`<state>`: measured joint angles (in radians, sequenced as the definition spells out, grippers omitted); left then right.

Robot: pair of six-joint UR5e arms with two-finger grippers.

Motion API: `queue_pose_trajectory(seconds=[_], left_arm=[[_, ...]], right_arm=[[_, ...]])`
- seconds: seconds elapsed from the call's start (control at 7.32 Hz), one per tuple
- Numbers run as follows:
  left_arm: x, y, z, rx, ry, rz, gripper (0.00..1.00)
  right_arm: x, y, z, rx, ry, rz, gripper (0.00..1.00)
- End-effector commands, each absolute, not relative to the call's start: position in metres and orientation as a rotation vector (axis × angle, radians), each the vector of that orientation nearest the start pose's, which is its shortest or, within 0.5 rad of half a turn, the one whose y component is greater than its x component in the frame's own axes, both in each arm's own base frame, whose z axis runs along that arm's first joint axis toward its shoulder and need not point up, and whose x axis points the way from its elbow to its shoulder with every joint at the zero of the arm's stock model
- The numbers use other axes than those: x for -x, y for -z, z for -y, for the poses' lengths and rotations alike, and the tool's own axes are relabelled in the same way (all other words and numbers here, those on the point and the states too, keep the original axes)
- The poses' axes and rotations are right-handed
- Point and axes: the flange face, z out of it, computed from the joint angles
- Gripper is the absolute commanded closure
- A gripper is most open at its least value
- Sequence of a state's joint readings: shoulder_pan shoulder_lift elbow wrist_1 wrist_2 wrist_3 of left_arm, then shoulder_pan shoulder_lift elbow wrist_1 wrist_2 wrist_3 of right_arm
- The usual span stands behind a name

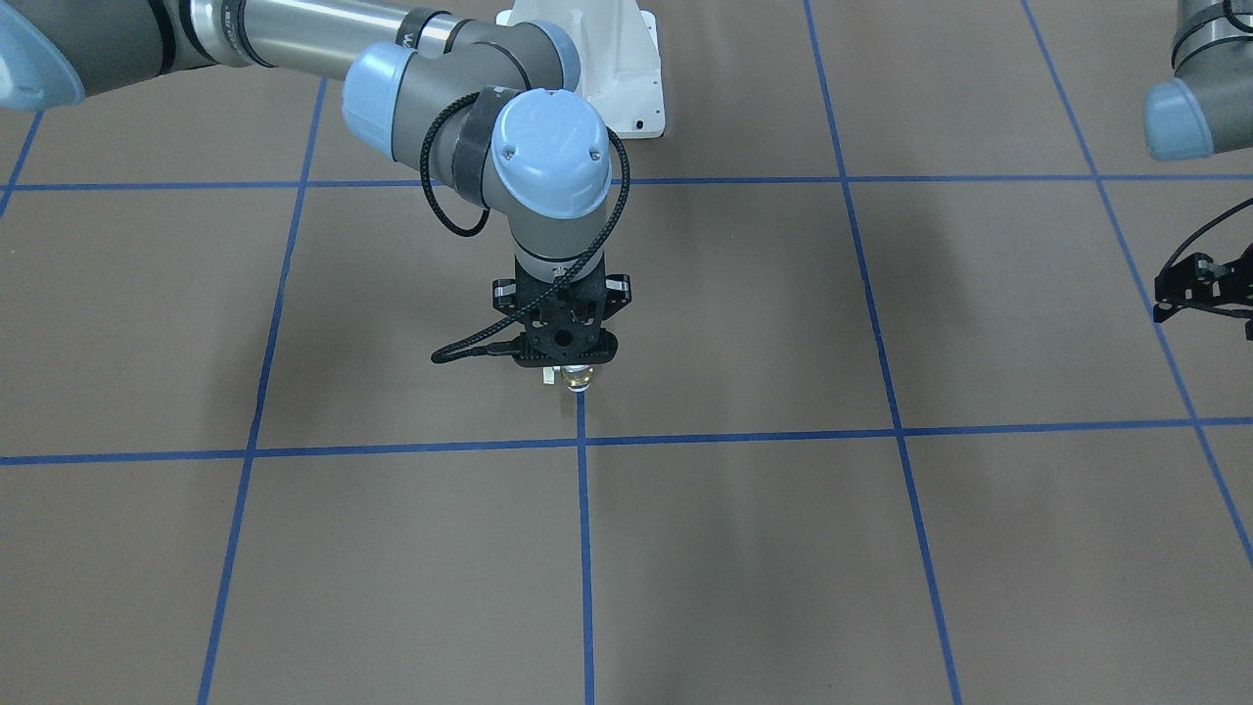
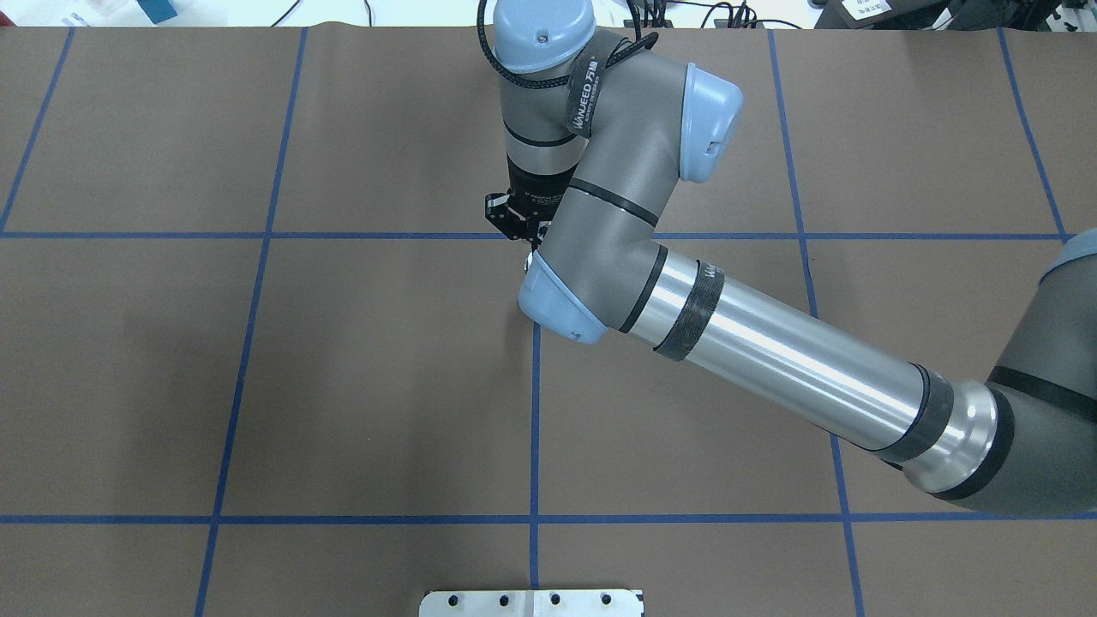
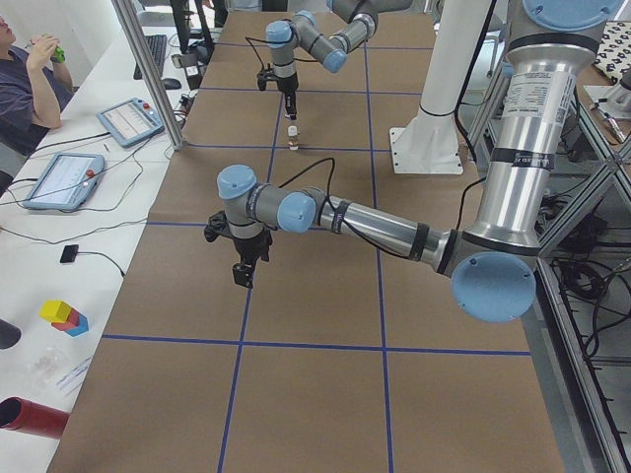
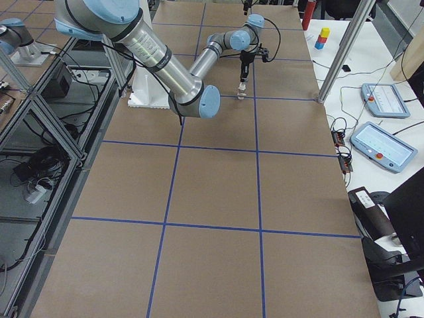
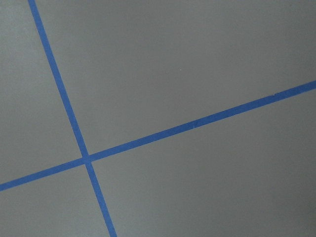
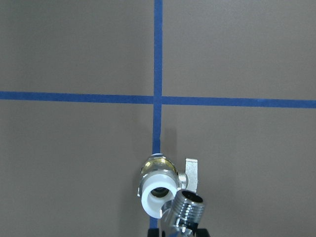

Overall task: Assemble PPR valve and pipe with both arms
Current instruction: 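Lower the chrome fitting with the right gripper onto the valve's white socket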

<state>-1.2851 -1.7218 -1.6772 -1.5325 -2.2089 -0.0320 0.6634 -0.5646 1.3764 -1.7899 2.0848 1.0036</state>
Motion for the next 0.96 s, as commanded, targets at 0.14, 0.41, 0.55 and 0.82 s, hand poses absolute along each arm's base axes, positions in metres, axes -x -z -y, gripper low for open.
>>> queue_pose_trajectory(seconds=[0.14,0.41,0.55,0.82], left_arm=[[-0.0860,-0.5399,0.5560,-0.108,-0.313,-0.664,0.00],[-0.0860,-0.5399,0.5560,-0.108,-0.313,-0.664,0.00],[-0.0860,-0.5399,0.5560,-0.108,-0.313,-0.664,0.00],[-0.0860,-0.5414,0.5561,-0.105,-0.312,-0.663,0.00]], right_arm=[[0.5511,-0.1234,0.5371,0.068,0.064,0.766,1.00],[0.5525,-0.1231,0.5377,0.061,0.064,0.761,1.00],[0.5525,-0.1232,0.5380,0.058,0.064,0.760,1.00],[0.5525,-0.1226,0.5382,0.054,0.064,0.762,1.00]])
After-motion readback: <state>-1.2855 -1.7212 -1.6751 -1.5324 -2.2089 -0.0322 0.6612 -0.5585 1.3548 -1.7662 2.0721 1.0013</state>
